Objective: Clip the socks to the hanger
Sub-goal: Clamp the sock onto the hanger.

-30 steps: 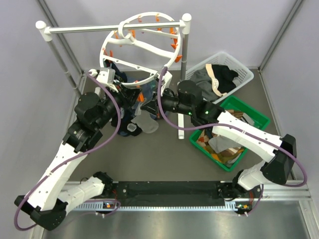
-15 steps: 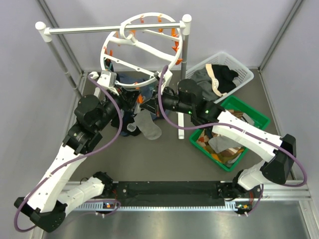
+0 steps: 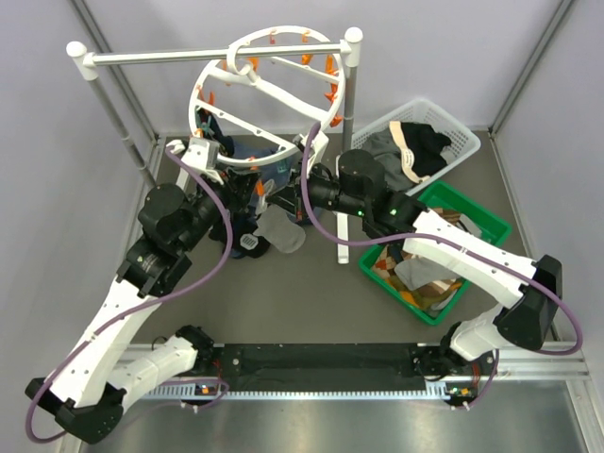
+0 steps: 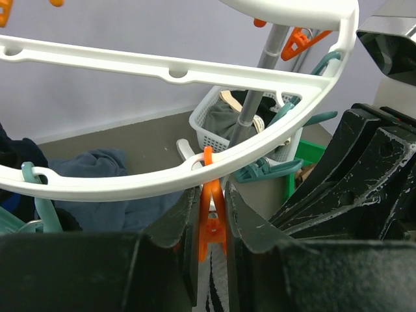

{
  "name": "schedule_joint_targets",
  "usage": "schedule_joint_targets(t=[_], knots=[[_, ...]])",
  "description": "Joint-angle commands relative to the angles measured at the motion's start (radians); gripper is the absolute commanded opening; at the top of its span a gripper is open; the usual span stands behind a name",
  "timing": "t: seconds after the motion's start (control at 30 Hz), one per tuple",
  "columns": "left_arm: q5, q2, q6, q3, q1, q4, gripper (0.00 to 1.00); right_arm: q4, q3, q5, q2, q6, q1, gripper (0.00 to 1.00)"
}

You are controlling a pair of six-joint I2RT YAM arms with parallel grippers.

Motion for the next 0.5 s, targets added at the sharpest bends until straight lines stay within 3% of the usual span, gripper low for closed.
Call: schedule_joint_targets(t=[0.0,0.47], knots=[[-0.03,-0.025,0.03,-0.003,-0.002,0.049,0.0,0.036,0.024,0.0,-0.046,0.004,0.011,0.0],[0.027,-0.014,-0.019,-0.014,-0.002,0.086,0.0,0.051,0.033,-0.003,-0.034,0.01,0.011,0.0]])
